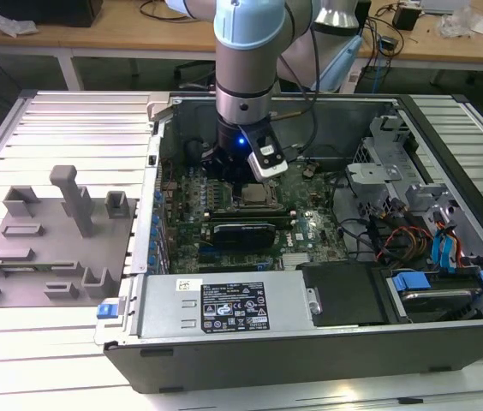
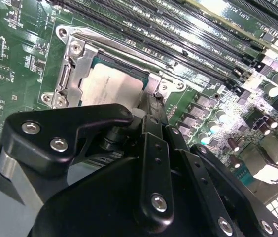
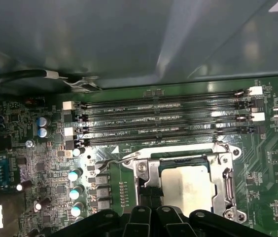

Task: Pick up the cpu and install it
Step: 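Close the cpu cover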

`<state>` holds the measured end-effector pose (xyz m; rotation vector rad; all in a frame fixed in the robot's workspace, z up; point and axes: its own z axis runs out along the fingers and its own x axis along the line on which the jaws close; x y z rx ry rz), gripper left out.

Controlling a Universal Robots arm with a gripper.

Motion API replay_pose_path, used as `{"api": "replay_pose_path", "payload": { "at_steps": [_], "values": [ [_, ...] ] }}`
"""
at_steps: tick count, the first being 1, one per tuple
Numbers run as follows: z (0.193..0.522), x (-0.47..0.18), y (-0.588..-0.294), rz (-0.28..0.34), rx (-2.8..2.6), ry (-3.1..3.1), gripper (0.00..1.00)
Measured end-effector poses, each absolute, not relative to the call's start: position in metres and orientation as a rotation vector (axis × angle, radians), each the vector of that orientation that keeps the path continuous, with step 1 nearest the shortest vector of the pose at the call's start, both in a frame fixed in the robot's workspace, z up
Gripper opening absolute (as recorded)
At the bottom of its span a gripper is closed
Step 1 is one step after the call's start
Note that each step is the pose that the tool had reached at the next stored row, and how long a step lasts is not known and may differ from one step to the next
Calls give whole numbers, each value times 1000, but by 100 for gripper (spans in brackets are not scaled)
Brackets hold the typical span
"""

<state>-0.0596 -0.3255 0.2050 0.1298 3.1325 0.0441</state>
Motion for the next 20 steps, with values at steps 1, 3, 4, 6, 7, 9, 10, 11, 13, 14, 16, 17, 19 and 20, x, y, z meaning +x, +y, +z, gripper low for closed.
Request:
{"api": "replay_pose_path", "payload": {
  "at_steps": [1,3,4,6,7,9,10,11,13,14,16,17,19,20],
  "values": [
    [205,-60,-326,44,130,3133,11],
    [205,-60,-326,44,130,3132,11],
    [205,-60,-326,44,130,3132,11],
    [204,-60,-326,44,130,3132,11],
    [204,-60,-326,44,130,3132,11],
    [204,-60,-326,44,130,3132,11],
    [204,-60,-326,44,130,3132,11],
    [204,-60,-326,44,130,3133,11],
    [204,-60,-326,44,130,3133,11],
    [204,-60,-326,44,130,3132,11],
    [205,-60,-326,45,130,3132,11],
    [206,-60,-326,45,130,3132,11],
    [208,-60,-326,44,130,3132,11],
    [209,-60,-326,44,130,3132,11]
  ]
}}
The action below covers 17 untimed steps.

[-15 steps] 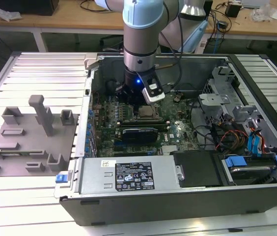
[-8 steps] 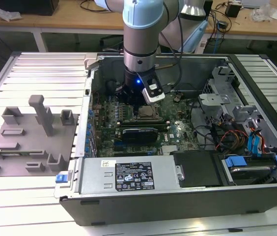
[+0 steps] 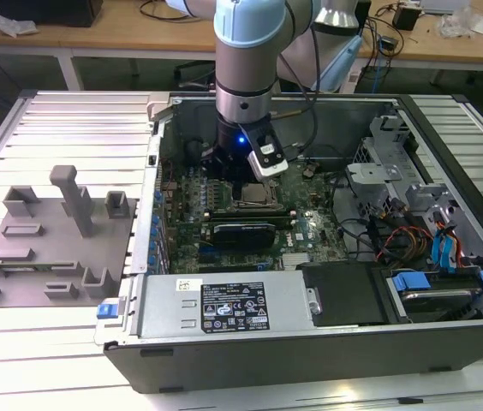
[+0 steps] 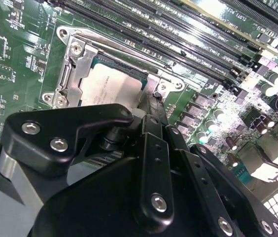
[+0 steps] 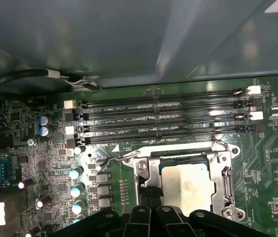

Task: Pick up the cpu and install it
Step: 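Close the cpu cover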

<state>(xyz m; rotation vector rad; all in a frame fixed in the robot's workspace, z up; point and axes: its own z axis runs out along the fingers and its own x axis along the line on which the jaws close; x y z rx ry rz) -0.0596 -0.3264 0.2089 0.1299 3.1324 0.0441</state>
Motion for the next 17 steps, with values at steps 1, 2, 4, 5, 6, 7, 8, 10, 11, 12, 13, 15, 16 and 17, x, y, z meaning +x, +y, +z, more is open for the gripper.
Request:
{"api": "replay_pose_path", "payload": {
  "at_steps": [1,2,4,5,6,7,8,10,11,12,13,15,16,17],
  "values": [
    [209,-60,-326,44,130,3132,11],
    [209,-60,-326,44,130,3132,11],
    [209,-60,-326,43,130,3133,11],
    [208,-60,-326,44,130,3132,11],
    [207,-62,-326,44,130,3132,11],
    [207,-63,-326,44,130,3132,11],
    [206,-64,-326,44,130,3132,11],
    [205,-64,-326,43,130,3132,11],
    [205,-64,-326,43,130,3132,11],
    [205,-64,-326,44,130,3132,11],
    [205,-64,-326,44,130,3132,11],
    [204,-65,-326,44,130,3132,11],
    [204,-66,-326,44,130,3132,11],
    [204,-66,-326,44,130,3132,11]
  ]
}}
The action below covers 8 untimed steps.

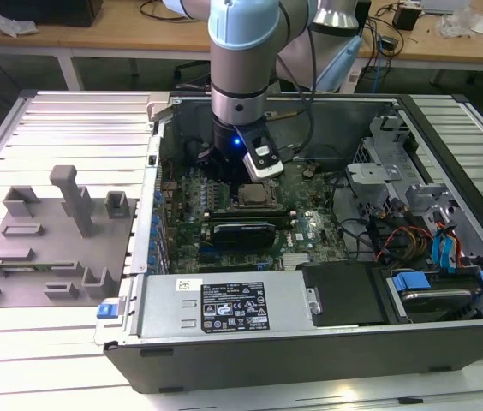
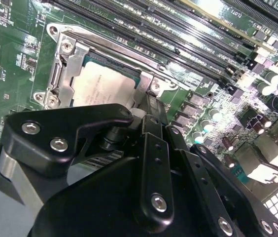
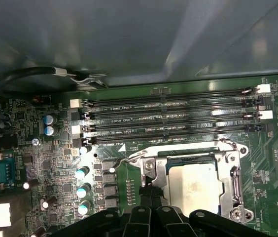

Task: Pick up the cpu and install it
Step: 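Close the cpu cover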

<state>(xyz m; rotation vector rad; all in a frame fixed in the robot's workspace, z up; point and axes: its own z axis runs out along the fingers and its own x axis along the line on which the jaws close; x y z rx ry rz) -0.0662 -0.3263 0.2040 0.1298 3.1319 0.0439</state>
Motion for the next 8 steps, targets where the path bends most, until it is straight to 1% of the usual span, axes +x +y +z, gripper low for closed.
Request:
{"api": "replay_pose_path", "payload": {
  "at_steps": [8],
  "values": [
    [205,-69,-326,41,130,3132,11]
  ]
}}
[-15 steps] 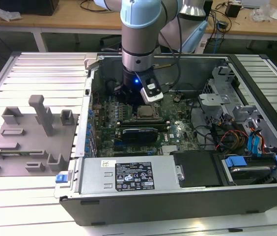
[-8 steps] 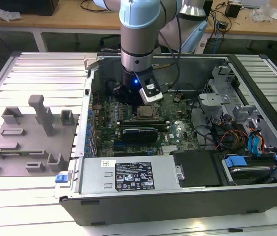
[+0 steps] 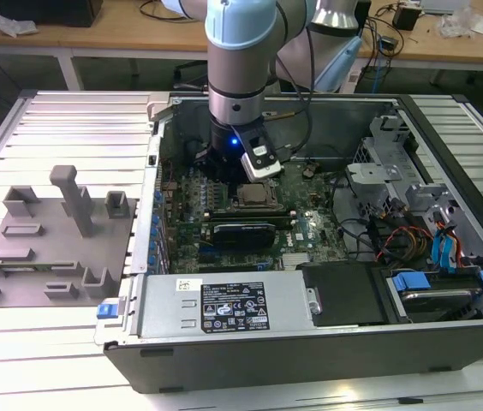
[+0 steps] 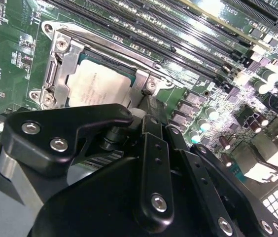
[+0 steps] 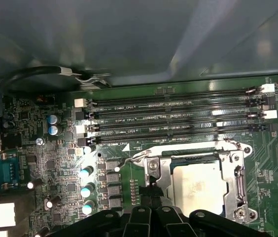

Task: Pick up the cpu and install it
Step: 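Close the cpu cover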

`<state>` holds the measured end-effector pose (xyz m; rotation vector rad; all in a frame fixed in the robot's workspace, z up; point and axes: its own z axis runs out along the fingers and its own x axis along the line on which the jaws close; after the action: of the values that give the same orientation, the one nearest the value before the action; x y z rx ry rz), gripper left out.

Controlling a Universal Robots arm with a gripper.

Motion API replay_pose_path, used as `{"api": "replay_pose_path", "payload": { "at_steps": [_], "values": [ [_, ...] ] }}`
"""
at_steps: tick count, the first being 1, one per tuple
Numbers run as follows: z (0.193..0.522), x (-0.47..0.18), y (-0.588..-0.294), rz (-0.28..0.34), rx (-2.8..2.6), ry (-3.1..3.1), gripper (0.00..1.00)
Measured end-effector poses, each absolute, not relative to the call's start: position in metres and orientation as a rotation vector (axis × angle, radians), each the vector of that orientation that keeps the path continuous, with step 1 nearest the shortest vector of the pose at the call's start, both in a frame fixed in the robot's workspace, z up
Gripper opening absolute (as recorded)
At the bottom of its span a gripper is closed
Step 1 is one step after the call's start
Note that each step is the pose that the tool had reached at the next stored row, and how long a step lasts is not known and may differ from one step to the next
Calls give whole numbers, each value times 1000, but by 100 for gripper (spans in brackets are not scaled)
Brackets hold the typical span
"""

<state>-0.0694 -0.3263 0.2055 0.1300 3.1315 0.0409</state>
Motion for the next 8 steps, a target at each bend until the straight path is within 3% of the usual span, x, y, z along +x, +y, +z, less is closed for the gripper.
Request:
{"api": "replay_pose_path", "payload": {
  "at_steps": [8],
  "values": [
    [220,-69,-326,31,130,3130,11]
  ]
}}
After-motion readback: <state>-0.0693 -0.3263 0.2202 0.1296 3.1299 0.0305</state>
